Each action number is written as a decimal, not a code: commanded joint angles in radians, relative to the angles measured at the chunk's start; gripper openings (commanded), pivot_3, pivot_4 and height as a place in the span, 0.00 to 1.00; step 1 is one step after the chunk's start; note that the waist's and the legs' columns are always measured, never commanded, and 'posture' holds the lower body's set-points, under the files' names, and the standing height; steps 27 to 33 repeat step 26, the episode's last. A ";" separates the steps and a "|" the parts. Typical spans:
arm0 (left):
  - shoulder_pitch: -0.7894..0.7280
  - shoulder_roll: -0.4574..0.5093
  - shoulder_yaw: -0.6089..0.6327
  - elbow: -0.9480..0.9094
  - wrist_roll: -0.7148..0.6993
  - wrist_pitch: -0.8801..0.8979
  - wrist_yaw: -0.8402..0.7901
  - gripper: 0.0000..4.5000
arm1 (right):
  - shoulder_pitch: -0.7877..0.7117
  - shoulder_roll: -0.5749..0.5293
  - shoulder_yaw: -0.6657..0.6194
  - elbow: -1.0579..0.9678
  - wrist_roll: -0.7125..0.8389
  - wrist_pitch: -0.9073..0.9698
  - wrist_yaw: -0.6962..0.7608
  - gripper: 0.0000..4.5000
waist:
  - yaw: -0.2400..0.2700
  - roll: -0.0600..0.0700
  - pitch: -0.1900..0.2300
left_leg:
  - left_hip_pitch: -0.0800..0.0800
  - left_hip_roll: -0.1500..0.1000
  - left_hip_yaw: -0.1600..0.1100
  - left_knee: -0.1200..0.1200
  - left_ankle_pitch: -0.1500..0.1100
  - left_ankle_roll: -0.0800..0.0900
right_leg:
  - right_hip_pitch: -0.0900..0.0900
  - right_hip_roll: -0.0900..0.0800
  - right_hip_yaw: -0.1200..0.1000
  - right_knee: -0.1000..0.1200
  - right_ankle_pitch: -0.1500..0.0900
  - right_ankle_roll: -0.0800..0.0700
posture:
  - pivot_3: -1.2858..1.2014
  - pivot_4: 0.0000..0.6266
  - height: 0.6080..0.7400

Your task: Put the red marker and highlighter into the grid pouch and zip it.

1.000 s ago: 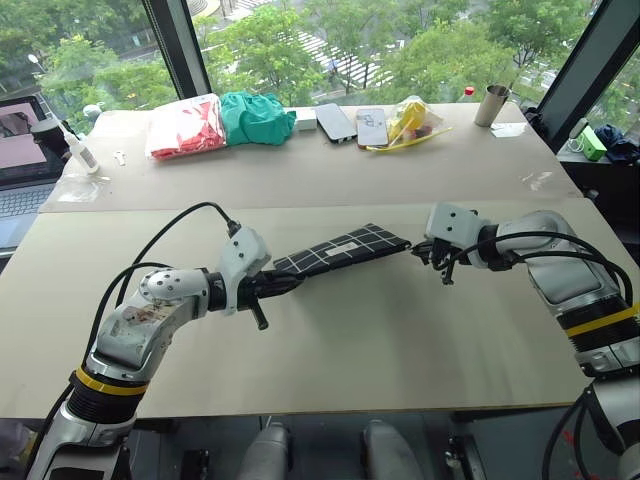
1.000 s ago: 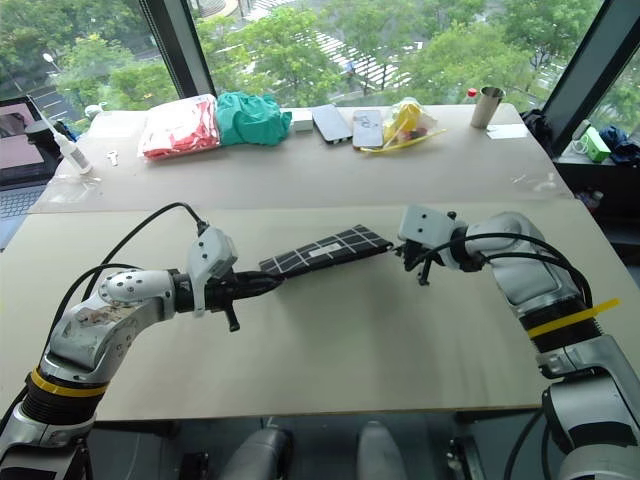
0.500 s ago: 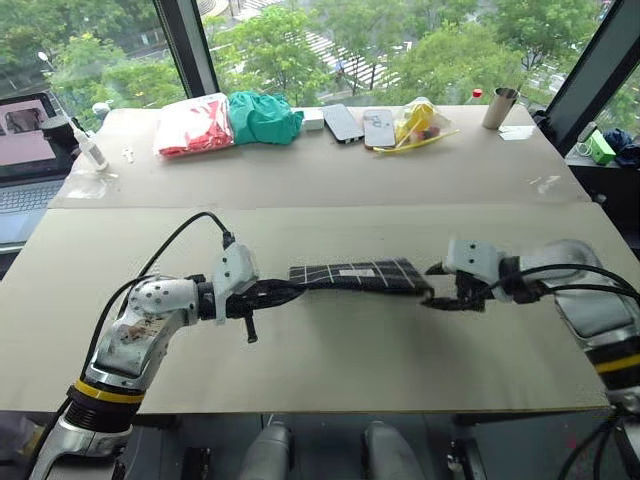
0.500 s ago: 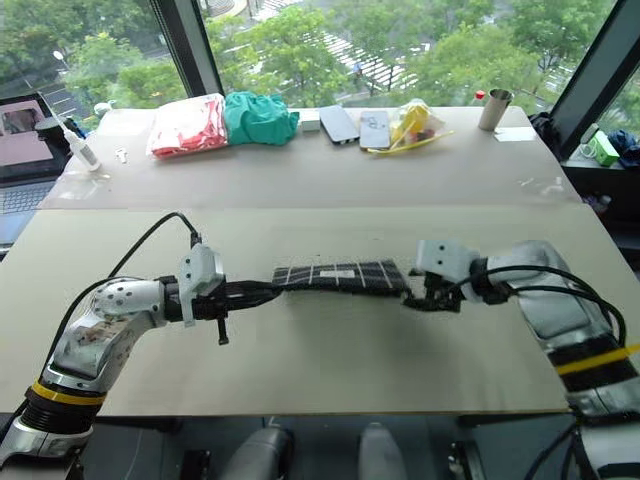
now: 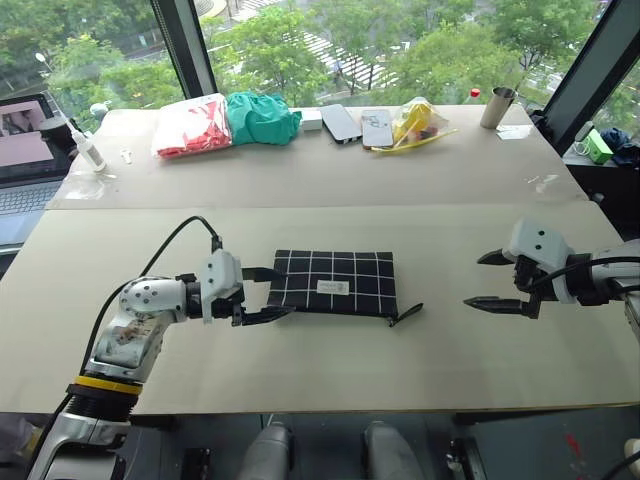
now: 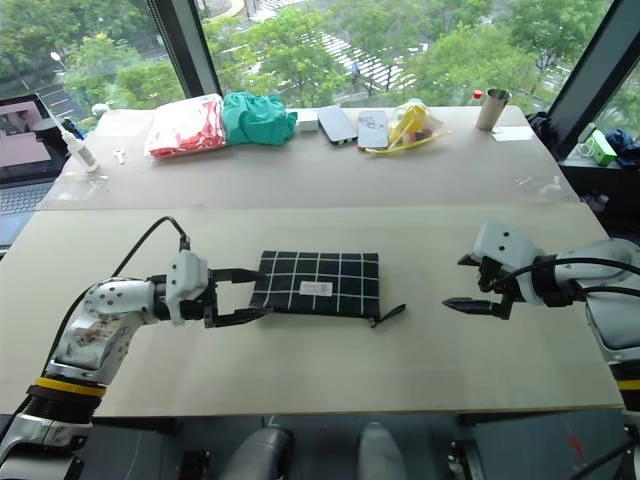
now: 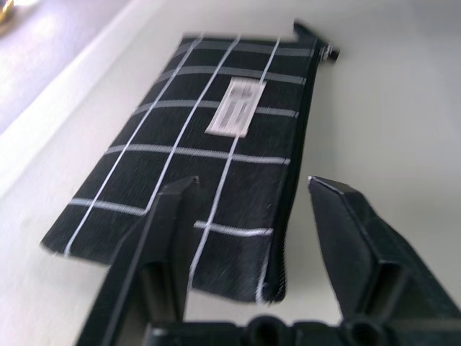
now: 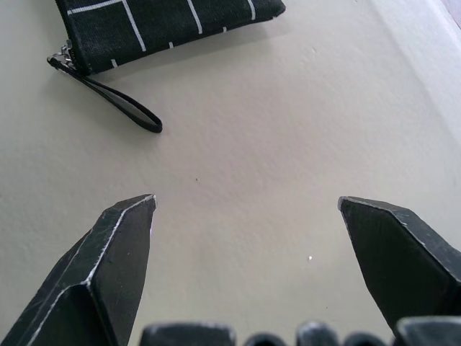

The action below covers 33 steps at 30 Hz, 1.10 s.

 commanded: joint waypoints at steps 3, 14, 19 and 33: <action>0.043 0.118 0.192 -0.104 -0.262 0.323 0.025 0.87 | -0.024 0.028 -0.071 0.031 0.073 0.016 0.008 1.00 | -0.009 0.000 0.000 | 0.001 0.002 0.000 -0.001 0.000 0.000 | 0.000 0.002 0.000 0.000 0.000 0.000 | 0.52 0.24 1.00; 0.321 0.128 0.486 -0.108 -0.371 0.589 0.290 0.87 | 0.189 0.211 -0.311 -0.047 0.137 0.037 -0.277 1.00 | -0.001 0.000 0.000 | 0.002 0.001 0.000 -0.001 -0.001 0.002 | 0.000 0.001 0.001 0.000 0.000 0.000 | 0.52 0.24 1.00; 0.359 0.057 0.512 -0.115 -0.364 0.558 0.365 0.87 | 0.216 0.230 -0.338 -0.112 0.196 0.111 -0.302 1.00 | 0.003 0.000 0.000 | 0.004 0.001 0.001 -0.001 -0.001 0.001 | 0.002 0.001 0.002 0.001 0.000 0.000 | 0.52 0.24 1.00; 0.336 0.050 0.498 -0.125 -0.342 0.533 0.366 0.87 | 0.212 0.196 -0.313 -0.125 0.192 0.122 -0.280 1.00 | 0.010 0.000 0.000 | 0.004 0.001 0.002 -0.001 -0.001 0.001 | 0.002 0.001 0.003 0.000 0.000 0.000 | 0.52 0.24 1.00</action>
